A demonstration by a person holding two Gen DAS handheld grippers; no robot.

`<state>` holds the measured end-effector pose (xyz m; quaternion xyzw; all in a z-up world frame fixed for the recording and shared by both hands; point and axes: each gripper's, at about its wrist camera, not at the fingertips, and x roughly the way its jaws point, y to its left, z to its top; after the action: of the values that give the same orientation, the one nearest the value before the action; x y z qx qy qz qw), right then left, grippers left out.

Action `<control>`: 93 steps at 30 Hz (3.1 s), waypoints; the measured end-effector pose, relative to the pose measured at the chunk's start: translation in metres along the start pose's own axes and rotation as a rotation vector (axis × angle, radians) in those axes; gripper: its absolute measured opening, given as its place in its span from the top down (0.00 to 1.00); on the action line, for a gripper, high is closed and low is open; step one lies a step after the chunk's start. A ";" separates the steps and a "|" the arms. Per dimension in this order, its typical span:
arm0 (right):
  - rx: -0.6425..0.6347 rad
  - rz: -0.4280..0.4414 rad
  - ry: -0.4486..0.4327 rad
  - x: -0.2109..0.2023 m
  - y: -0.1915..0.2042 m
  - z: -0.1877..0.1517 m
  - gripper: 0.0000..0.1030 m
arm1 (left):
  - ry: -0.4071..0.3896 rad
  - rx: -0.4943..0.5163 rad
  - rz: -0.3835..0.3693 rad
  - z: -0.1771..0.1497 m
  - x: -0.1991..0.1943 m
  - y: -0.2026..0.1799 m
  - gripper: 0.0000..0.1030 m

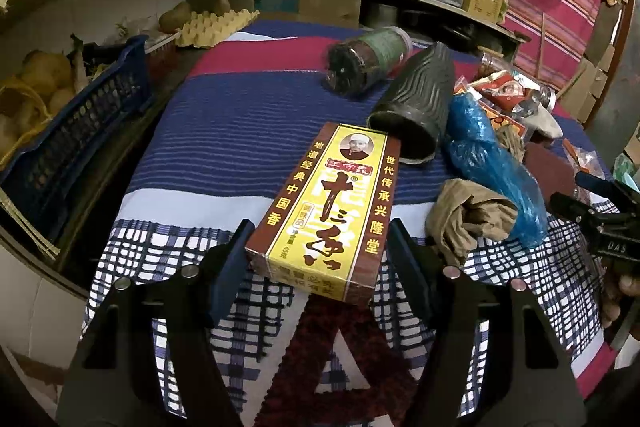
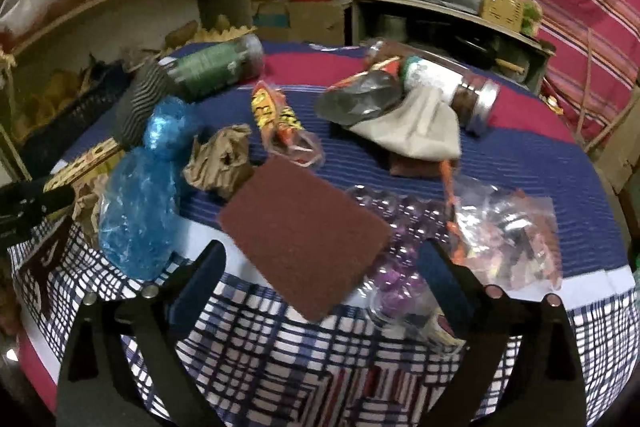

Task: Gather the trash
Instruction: 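Move the left tool toward the tan cloth while the right tool approaches the clear plastic bag, then grasp the tan cloth with the left tool while the right tool grasps the clear plastic bag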

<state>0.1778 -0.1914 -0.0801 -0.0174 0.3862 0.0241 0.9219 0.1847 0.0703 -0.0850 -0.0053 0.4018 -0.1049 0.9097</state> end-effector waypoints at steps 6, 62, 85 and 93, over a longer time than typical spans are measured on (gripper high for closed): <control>-0.177 -0.136 0.037 0.013 0.024 0.004 0.08 | 0.002 0.006 0.001 0.001 0.002 -0.001 0.36; -0.055 -0.086 0.016 -0.030 -0.031 -0.017 0.16 | -0.024 0.008 0.002 -0.002 -0.004 -0.001 0.39; 0.369 -0.061 0.051 -0.003 -0.130 -0.020 0.56 | -0.029 -0.008 0.003 -0.001 -0.005 0.001 0.40; 0.370 -0.036 0.040 -0.004 -0.131 -0.019 0.65 | -0.045 0.015 0.098 -0.011 -0.024 -0.002 0.19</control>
<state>0.1693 -0.3235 -0.0888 0.1452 0.4021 -0.0640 0.9017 0.1605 0.0743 -0.0744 0.0190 0.3803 -0.0632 0.9225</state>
